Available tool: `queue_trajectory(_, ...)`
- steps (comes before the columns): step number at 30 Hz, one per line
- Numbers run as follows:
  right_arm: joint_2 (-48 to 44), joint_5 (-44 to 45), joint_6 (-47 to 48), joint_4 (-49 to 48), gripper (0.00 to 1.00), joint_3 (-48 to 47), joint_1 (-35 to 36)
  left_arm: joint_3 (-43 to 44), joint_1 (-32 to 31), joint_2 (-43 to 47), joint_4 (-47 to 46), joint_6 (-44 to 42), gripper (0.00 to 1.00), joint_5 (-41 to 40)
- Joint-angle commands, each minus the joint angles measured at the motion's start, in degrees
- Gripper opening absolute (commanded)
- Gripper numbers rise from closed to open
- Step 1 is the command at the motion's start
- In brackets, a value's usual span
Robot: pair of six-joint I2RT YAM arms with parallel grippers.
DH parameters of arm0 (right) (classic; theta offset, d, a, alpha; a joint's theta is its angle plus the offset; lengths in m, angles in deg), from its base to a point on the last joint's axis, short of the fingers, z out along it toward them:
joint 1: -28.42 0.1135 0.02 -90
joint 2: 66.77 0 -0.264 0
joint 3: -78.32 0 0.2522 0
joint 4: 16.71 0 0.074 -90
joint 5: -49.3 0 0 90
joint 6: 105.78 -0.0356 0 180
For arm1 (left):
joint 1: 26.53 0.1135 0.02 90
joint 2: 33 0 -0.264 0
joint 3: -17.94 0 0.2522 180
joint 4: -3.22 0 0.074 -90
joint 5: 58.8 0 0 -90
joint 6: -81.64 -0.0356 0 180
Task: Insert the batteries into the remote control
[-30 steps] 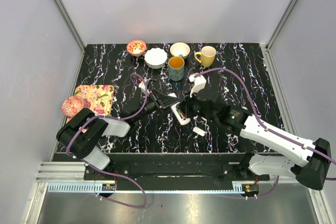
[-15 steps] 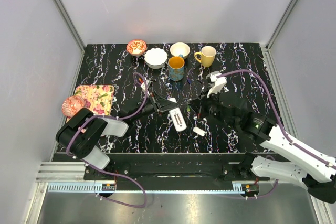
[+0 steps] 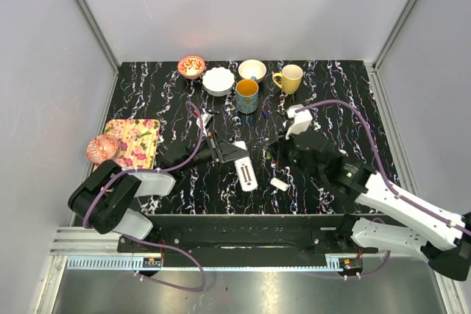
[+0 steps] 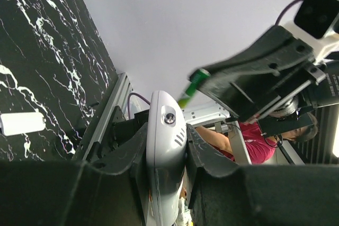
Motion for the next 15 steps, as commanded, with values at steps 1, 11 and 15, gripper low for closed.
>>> queue_trajectory(1,5.7,5.9,-2.3,0.7,0.00,0.2,-0.9,-2.8,0.2,4.1,-23.2,-2.2,0.00,-0.2)
queue_trajectory(11,10.8,3.0,-6.0,-1.7,0.00,0.7,-2.0,-6.3,0.2,12.0,-23.2,-3.3,0.00,2.8)
queue_trajectory(15,10.8,2.3,-6.4,-2.1,0.00,1.4,-1.9,-7.0,0.3,13.5,-23.2,-4.5,0.00,3.3)
